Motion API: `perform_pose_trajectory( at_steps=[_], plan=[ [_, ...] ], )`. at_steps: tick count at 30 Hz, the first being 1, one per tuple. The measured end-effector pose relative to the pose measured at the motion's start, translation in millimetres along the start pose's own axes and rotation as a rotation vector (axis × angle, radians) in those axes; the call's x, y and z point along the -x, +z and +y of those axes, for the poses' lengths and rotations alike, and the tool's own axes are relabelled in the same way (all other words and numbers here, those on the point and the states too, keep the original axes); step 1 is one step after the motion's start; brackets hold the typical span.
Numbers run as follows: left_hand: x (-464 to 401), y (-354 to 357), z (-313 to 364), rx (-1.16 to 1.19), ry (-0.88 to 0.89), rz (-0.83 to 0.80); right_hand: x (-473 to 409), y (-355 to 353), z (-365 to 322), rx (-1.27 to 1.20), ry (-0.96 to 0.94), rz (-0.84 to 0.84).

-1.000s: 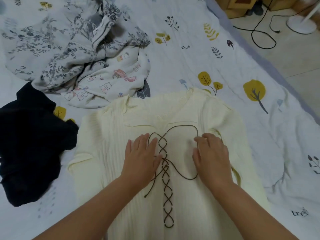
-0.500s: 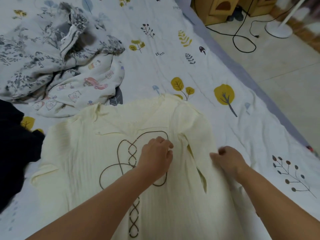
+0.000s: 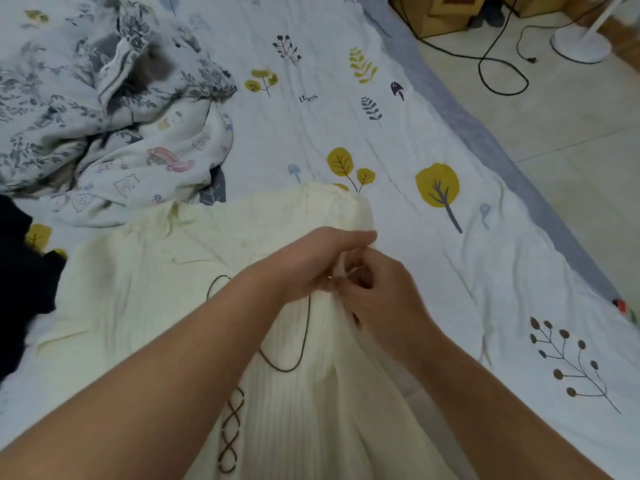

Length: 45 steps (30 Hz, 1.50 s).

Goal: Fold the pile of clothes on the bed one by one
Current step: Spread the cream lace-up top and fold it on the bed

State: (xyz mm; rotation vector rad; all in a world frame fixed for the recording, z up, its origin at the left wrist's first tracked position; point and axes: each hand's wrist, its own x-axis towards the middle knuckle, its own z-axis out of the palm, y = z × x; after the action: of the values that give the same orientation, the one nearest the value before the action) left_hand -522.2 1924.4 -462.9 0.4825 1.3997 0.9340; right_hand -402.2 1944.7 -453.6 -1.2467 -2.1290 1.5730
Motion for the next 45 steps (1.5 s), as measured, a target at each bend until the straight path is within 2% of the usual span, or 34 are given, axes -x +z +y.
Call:
perform_pose_trajectory(
  at_steps=[2,4,5,7,9,12,14,17,19,21,23,26,27,30,32,35,37,39,42,45],
  plan=[
    [3,-22,0,0.022,0.048,0.041,0,10,-10,-0.179,0.062,-0.167],
    [7,-44,-10,0.098,0.027,0.136,-1,15,-9,-0.13,0.056,-0.224],
    [8,-56,-21,0.118,0.003,0.214,-3,16,-6,-0.062,0.035,-0.206],
    [10,-72,-49,-0.026,-0.068,0.466,-8,13,0,0.129,0.033,-0.153],
    [12,-80,-76,-0.168,-0.144,0.659,-11,11,7,0.379,0.118,-0.248],
    [20,-76,-93,-0.269,-0.186,0.684,-5,22,24,0.637,0.208,-0.577],
    [23,-70,-95,-0.274,-0.204,0.682,6,36,39,0.721,0.247,-0.659],
    [32,-57,-93,-0.231,-0.269,0.69,17,46,47,0.83,0.241,-0.615],
    [38,-52,-97,-0.052,-0.339,0.596,20,47,45,0.814,0.199,-0.593],
    [47,-50,-97,0.155,-0.315,0.499,20,47,38,0.76,0.191,-0.592],
    [50,-52,-99,0.23,-0.226,0.501,16,47,27,0.71,0.215,-0.547],
    [51,-59,-101,0.281,-0.106,0.553,-5,45,16,0.65,0.244,-0.223],
    [52,-59,-101,0.301,-0.078,0.54,-13,46,16,0.658,0.276,-0.162],
    [52,-61,-104,0.352,-0.041,0.506,-32,52,31,0.647,0.32,-0.295],
    [51,-64,-103,0.347,-0.032,0.544,-38,43,41,0.581,0.302,-0.232],
    [45,-71,-105,0.165,-0.025,0.739,-39,15,60,0.477,0.29,0.044],
    [40,-70,-108,-0.038,-0.083,0.849,-35,6,71,0.617,0.32,0.033],
    [38,-64,-109,-0.209,-0.164,0.859,-33,8,79,0.72,0.321,0.022],
    [40,-54,-106,-0.311,-0.237,0.841,-34,18,63,0.677,0.092,0.157],
    [44,-53,-108,-0.16,-0.219,0.793,-32,36,43,0.62,-0.208,0.126]
  ],
)
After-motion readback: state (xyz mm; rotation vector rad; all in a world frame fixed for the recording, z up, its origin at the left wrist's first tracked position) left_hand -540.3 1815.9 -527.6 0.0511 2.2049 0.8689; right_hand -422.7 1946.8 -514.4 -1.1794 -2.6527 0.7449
